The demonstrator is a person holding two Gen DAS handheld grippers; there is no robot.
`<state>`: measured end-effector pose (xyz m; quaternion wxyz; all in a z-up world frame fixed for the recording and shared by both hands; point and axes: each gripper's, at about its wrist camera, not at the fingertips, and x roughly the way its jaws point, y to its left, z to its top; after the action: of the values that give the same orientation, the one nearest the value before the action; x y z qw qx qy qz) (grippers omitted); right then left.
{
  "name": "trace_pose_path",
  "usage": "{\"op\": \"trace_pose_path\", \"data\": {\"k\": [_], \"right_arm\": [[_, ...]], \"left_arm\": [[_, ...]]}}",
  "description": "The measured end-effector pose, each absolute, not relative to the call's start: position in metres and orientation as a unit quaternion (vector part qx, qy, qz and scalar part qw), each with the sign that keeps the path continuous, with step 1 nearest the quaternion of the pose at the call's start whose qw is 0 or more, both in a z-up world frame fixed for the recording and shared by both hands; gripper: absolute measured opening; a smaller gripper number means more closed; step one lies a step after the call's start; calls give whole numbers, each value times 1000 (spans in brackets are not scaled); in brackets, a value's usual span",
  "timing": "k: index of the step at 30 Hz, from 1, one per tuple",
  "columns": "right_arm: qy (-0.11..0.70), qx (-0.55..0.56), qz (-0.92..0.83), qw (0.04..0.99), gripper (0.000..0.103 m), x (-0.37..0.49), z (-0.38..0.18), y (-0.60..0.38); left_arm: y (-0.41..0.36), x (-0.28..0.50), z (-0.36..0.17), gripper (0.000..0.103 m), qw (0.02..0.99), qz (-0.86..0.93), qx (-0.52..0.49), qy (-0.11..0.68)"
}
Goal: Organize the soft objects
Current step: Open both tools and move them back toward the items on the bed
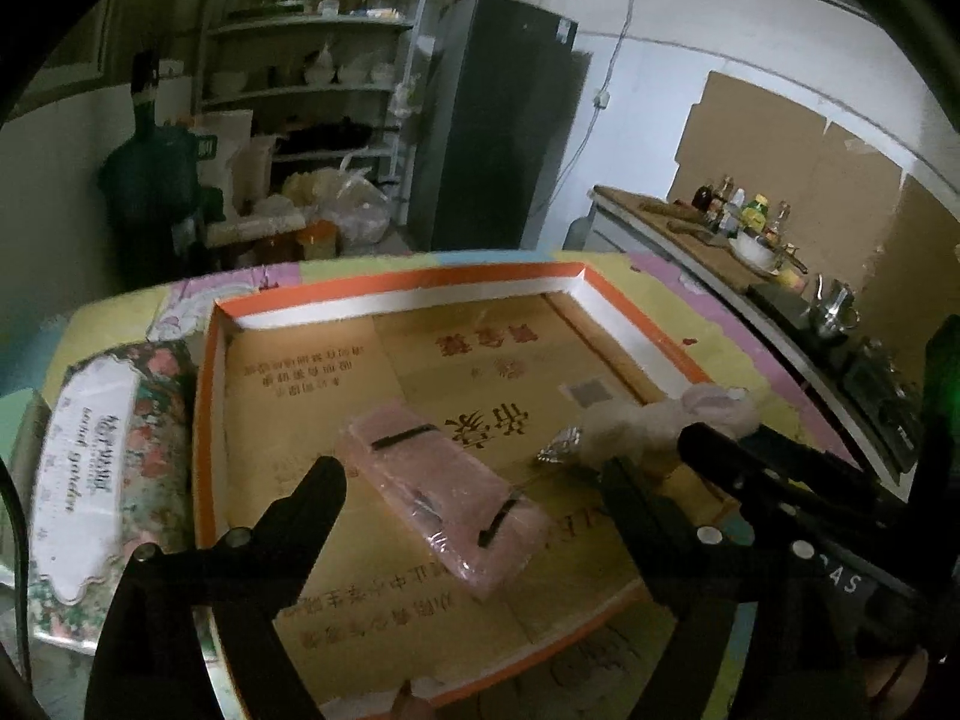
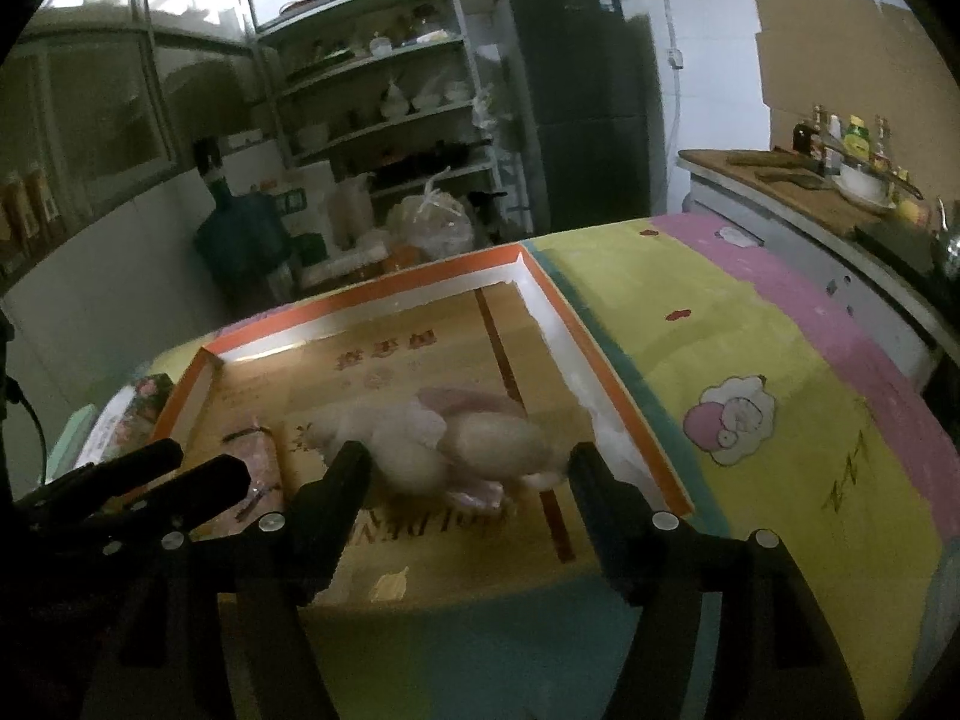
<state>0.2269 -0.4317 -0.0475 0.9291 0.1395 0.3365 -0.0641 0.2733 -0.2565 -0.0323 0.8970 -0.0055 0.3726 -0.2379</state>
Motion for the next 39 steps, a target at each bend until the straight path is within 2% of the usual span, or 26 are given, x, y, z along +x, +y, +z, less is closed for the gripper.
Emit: {"op": "trace_pose_path", "data": {"k": [8,23,26,32,39], "right_arm": [[319,148,-66,934,71,202,-34,-424],[297,138,-50,944,71,165,-13,-380],[296,134,-42,945,71,162,-10,-366],[291,119,-21,949,71,157,-1,-330],[291,107,14,951,71,155,-2,-288]], "left_arm": [[-230,248,-3,89,922,-228,-13,312],[-166,197,23,89,953,-165,-1,253],[-156,192,21,88,950,-167,1,262],[-134,183,17,78,950,-145,11,276],[-98,170,11,78,955,-95,11,282]]}}
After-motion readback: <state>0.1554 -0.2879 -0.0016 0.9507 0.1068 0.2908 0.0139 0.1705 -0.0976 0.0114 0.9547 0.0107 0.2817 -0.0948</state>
